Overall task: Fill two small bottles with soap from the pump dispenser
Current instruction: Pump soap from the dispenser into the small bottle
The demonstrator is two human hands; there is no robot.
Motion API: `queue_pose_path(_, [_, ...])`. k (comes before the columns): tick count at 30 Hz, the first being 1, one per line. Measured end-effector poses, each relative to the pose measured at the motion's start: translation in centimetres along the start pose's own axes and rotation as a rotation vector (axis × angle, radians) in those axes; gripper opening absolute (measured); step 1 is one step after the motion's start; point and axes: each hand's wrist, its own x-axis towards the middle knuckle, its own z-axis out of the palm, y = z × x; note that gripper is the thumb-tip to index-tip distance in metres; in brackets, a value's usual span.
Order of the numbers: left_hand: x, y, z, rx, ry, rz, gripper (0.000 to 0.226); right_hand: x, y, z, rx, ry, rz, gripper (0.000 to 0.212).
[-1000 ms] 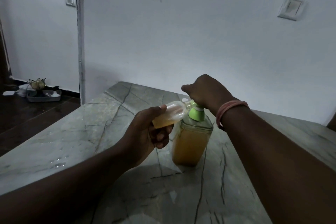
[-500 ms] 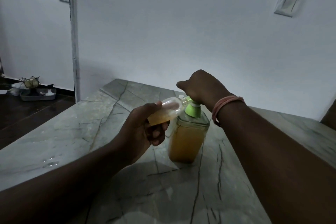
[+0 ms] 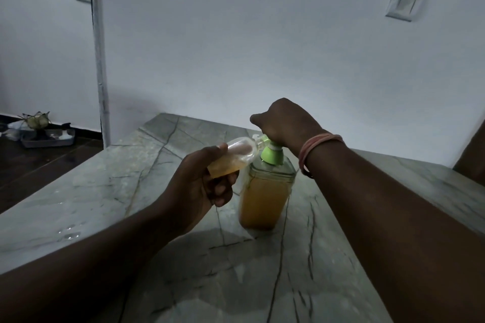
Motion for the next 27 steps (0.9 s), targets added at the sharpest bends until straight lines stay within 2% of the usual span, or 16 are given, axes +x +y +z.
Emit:
queue_pose_path(6, [-0.2,0.2,0.2,0.002,0.012,-0.002,0.032,0.2,-1.0,-0.8,-0.134,-0.061,-0.048,0.023])
queue_pose_path(8, [-0.2,0.2,0.2,0.008,0.005,-0.005,0.032,0.3,-1.1,-1.0,-0.165,-0.014,-0.084,0.026])
queue_pose_path(10, [-0.1,0.2,0.1,0.014,-0.003,-0.004,0.033,0.3,-0.8,-0.9,-0.124,0.053,-0.099,0.03])
queue_pose_path(14, [0.0,0.1,0.1,0.007,0.006,0.002,0.034,0.0,0.1,-0.1,-0.001,0.002,-0.035,0.03])
queue_pose_path(20, [-0.2,0.1,0.3,0.038,0.009,0.011,0.032,0.0,-0.7,-0.5,-0.111,-0.065,-0.033,0.028])
queue_pose_path(23, [-0.3,0.3,0.5,0.037,0.012,0.006,0.032,0.1,-1.0,-1.3,-0.194,-0.015,-0.091,0.029])
queue_pose_path(25, [-0.3,0.3,0.5,0.043,0.009,0.002,0.032,0.1,-0.8,-1.2,-0.164,0.054,-0.11,0.03])
queue_pose_path(27, [-0.2,0.2,0.4,0.041,0.006,0.007,0.032,0.0,-0.5,-0.6,-0.068,0.039,-0.074,0.03])
